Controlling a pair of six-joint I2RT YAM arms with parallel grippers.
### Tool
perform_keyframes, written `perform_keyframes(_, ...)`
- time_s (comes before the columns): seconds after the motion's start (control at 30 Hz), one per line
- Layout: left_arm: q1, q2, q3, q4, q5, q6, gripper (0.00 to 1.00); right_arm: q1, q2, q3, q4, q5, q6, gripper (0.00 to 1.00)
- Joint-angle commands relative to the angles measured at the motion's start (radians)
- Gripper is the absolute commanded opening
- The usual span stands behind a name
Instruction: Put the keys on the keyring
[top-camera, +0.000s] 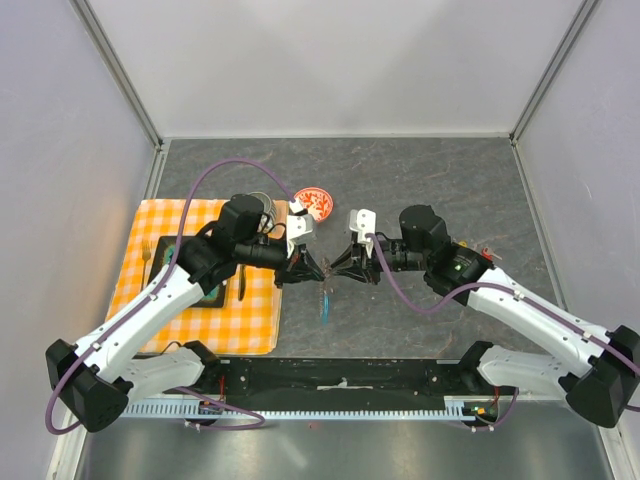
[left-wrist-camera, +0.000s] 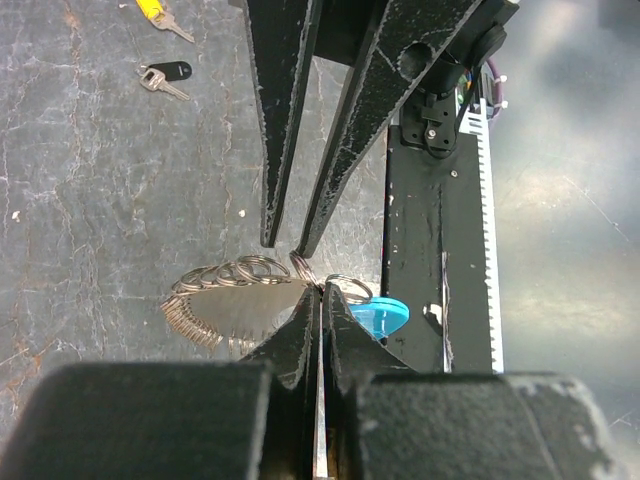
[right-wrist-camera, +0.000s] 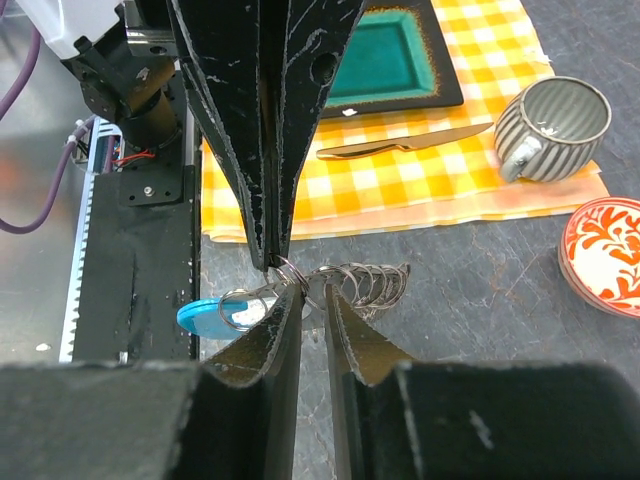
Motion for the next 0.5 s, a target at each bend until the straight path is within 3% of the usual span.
perform_keyframes(0.0, -0.003, -0.005, 0.019, 0.067, 0.07, 0.021, 0.02, 0.007, 0.021, 0.051, 0.027, -0.087, -0.016, 0.22)
perform_keyframes(0.47, -0.003, 0.0, 0.008, 0.067, 0.084, 0.025, 0.02, 0.008, 0.042, 0.076, 0.02, -0.205, -0.034, 0.15)
